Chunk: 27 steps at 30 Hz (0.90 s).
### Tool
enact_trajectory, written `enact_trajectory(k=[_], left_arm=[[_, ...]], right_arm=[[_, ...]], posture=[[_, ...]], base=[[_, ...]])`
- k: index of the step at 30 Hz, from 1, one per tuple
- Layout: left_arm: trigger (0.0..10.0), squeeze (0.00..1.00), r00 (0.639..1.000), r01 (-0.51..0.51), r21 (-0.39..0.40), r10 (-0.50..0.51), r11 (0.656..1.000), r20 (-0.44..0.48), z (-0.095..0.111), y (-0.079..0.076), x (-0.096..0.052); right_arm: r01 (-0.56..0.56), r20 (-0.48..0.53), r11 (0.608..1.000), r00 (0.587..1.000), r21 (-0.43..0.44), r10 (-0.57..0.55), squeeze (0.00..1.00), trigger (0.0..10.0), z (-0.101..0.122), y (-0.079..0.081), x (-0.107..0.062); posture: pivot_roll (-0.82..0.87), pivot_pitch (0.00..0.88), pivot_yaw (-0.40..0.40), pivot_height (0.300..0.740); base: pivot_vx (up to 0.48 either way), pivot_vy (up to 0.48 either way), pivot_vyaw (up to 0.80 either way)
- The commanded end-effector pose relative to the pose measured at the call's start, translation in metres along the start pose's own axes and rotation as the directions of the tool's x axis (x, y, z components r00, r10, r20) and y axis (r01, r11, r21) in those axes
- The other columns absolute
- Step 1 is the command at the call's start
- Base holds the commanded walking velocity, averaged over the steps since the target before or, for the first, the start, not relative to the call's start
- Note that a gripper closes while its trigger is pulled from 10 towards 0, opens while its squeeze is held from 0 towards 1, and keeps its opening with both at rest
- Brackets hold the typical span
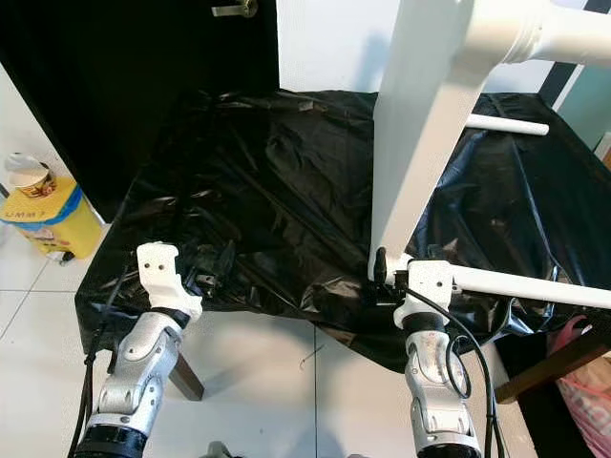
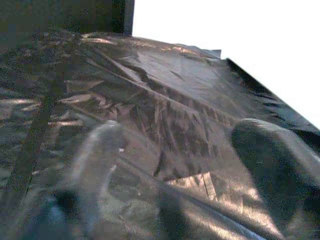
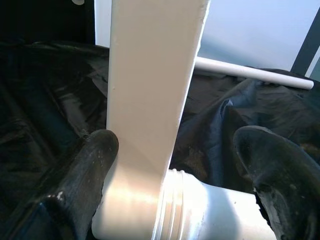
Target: Building children table
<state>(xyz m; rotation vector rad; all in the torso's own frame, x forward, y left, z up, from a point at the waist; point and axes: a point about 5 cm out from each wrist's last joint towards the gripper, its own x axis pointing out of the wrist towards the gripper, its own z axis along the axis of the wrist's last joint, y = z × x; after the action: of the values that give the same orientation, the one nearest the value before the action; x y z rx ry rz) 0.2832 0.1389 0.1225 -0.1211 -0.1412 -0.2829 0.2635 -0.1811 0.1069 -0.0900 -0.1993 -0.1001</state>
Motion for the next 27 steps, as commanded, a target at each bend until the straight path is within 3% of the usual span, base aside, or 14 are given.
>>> enact_trajectory(k=[1, 2, 3, 4, 9, 10, 16, 27], left_arm=[[10.0, 1.00, 0.998, 0.069, 0.019, -0.069, 0.997, 0.012, 0.003, -0.002, 0.001], [10.0, 1.00, 0.998, 0.069, 0.019, -0.069, 0.997, 0.012, 0.003, -0.002, 0.001], [10.0, 0.37, 0.998, 0.060, 0.033, -0.060, 0.998, 0.012, 0.004, -0.002, 0.001], [10.0, 0.00, 0.998, 0.054, 0.044, -0.054, 0.998, 0.012, 0.004, -0.003, 0.001], [10.0, 0.00, 0.999, 0.047, 0.061, -0.048, 0.997, 0.016, 0.004, -0.004, 0.003], [10.0, 0.00, 0.997, 0.068, 0.086, -0.070, 0.994, 0.018, 0.004, -0.007, 0.005], [10.0, 0.00, 0.995, 0.093, 0.099, -0.097, 0.991, 0.034, 0.009, -0.008, 0.014], [10.0, 0.00, 0.983, 0.148, 0.116, -0.159, 0.982, 0.087, 0.026, -0.014, 0.033]], right_arm=[[-0.008, -0.025, 1.000, 1.000, -0.005, 0.008, 0.00, 10.0, -0.004, 0.001, -0.001], [-0.008, -0.025, 1.000, 1.000, -0.005, 0.008, 0.00, 10.0, -0.004, 0.001, -0.001], [-0.010, -0.025, 1.000, 1.000, -0.009, 0.010, 0.00, 10.0, -0.004, 0.002, -0.002], [-0.009, -0.025, 1.000, 1.000, -0.013, 0.009, 0.00, 10.0, -0.004, 0.001, -0.002], [-0.008, -0.019, 0.999, 1.000, -0.042, 0.008, 0.00, 10.0, -0.003, -0.001, -0.003], [-0.065, 0.012, 0.989, 0.998, -0.135, 0.067, 0.00, 10.0, 0.002, 0.003, -0.003], [-0.049, 0.076, 0.967, 0.995, -0.251, 0.070, 0.00, 10.0, 0.017, -0.001, -0.004], [-0.028, 0.183, 0.967, 0.980, -0.253, 0.077, 0.00, 10.0, 0.058, -0.005, 0.001]], posture=[[0.00, 0.037, -0.025, 0.740], [0.00, 0.037, -0.025, 0.740], [0.00, 0.041, -0.026, 0.740], [0.00, 0.043, -0.026, 0.740], [0.00, 0.047, -0.024, 0.740], [-0.01, 0.052, -0.021, 0.740], [-0.04, 0.063, 0.009, 0.740], [-0.07, 0.068, 0.040, 0.740]], base=[[0.000, 0.000, 0.00], [0.000, 0.000, 0.00], [0.000, 0.000, 0.00], [0.000, 0.000, 0.00], [0.000, 0.000, 0.00], [0.000, 0.000, 0.00], [0.000, 0.000, 0.00], [0.000, 0.000, 0.00]])
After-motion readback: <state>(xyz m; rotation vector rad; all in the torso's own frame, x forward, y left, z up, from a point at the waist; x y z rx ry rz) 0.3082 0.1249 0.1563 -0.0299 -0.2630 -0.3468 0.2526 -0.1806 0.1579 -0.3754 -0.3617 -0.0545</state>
